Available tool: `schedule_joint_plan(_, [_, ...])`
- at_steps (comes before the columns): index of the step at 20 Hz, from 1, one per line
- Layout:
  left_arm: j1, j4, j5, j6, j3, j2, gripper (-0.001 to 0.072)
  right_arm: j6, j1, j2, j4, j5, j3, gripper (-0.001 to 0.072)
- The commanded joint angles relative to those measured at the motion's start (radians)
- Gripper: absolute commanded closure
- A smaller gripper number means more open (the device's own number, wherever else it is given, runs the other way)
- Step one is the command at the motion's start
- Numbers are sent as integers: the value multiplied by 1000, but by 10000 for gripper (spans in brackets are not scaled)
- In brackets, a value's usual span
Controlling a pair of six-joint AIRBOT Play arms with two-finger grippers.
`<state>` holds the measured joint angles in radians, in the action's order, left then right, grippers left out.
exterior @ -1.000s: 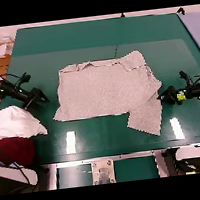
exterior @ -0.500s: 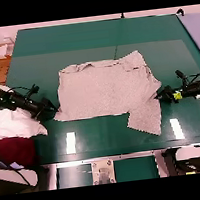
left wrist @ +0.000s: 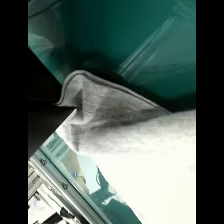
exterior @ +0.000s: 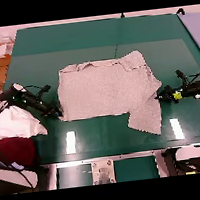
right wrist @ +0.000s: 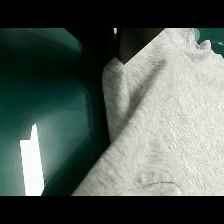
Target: Fold the shirts.
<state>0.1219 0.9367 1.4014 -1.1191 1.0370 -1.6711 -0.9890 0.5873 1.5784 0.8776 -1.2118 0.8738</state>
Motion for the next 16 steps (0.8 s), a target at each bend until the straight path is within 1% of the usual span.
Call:
schedule_joint_plan(1, [-5, -29, 95, -7, 79, 29, 686, 4, 0, -41, -87, -55, 43, 702])
schedule_joint_plan(3, [-5, -31, 108, -22, 177, 115, 686, -3, 1, -124, -145, -132, 134, 702])
schedule_joint_plan(5, [-5, -41, 107, -59, 310, 233, 685, -19, 2, -230, -225, -178, 255, 702])
schedule_joint_plan(6, [-5, -54, 100, -63, 388, 294, 685, -34, 3, -294, -270, -184, 332, 702])
schedule_joint_plan(8, [-5, -66, 47, -127, 567, 417, 685, -58, 4, -420, -367, -176, 485, 702])
schedule_joint_plan(10, [-5, -78, -50, -141, 747, 533, 685, -91, 8, -541, -407, -111, 635, 702])
schedule_joint_plan(13, [-5, -77, -171, -137, 970, 674, 685, -104, 28, -720, -396, 76, 792, 702])
schedule_joint_plan(15, [-5, -72, -216, -137, 1048, 747, 685, -104, 68, -833, -387, 188, 830, 702])
schedule_joint_plan(16, [-5, -69, -243, -137, 1050, 782, 685, -103, 90, -882, -378, 237, 832, 702])
